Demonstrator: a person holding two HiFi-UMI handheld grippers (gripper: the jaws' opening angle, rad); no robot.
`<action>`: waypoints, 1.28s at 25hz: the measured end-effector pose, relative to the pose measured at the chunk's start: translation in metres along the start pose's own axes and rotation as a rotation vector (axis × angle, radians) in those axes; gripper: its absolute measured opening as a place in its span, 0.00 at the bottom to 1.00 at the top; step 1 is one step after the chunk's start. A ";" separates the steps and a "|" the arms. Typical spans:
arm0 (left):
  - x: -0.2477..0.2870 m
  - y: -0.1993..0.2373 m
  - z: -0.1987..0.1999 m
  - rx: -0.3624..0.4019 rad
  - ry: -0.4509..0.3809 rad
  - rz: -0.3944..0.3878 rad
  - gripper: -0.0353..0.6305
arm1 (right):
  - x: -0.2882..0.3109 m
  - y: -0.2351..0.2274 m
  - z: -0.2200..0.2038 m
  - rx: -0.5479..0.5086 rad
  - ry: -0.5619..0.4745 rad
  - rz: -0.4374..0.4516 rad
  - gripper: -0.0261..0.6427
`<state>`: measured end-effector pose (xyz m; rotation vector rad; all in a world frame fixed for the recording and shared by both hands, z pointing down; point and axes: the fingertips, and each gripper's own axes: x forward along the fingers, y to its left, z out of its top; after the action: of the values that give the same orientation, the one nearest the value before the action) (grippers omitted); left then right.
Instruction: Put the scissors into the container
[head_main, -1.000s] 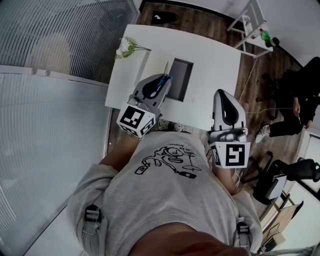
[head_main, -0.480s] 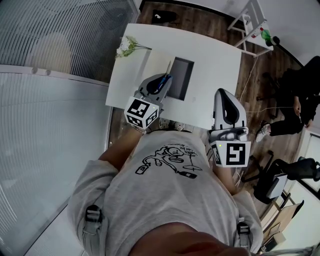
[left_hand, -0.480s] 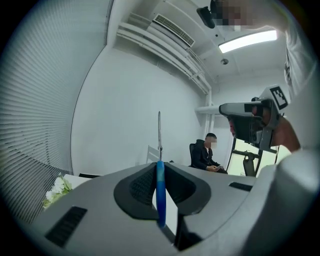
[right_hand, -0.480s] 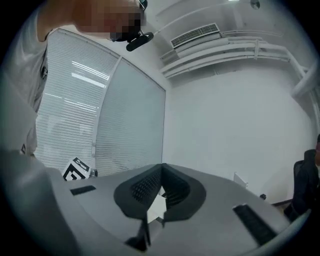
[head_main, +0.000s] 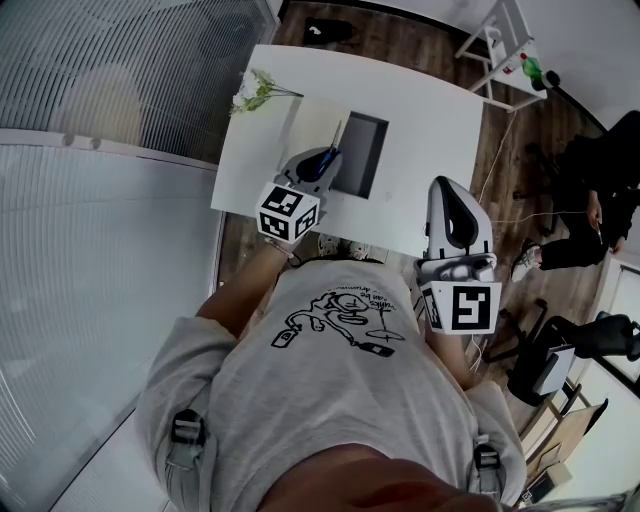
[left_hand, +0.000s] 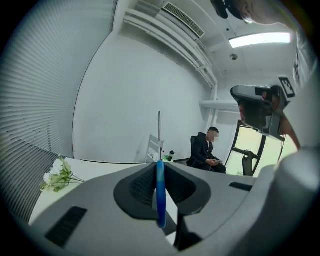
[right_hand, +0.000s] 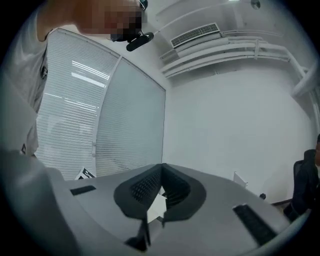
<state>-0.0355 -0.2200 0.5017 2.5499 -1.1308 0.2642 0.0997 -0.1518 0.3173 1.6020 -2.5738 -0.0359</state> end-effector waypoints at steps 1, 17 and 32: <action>0.002 0.001 -0.003 -0.001 0.007 0.001 0.13 | 0.000 0.000 0.000 0.000 0.000 0.000 0.05; 0.030 0.023 -0.058 -0.028 0.132 0.021 0.13 | 0.001 0.001 0.000 0.001 0.000 0.000 0.05; 0.056 0.039 -0.113 -0.067 0.262 0.035 0.13 | 0.002 -0.005 -0.001 0.005 0.006 -0.018 0.05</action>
<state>-0.0311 -0.2406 0.6323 2.3548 -1.0645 0.5426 0.1036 -0.1560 0.3184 1.6245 -2.5576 -0.0264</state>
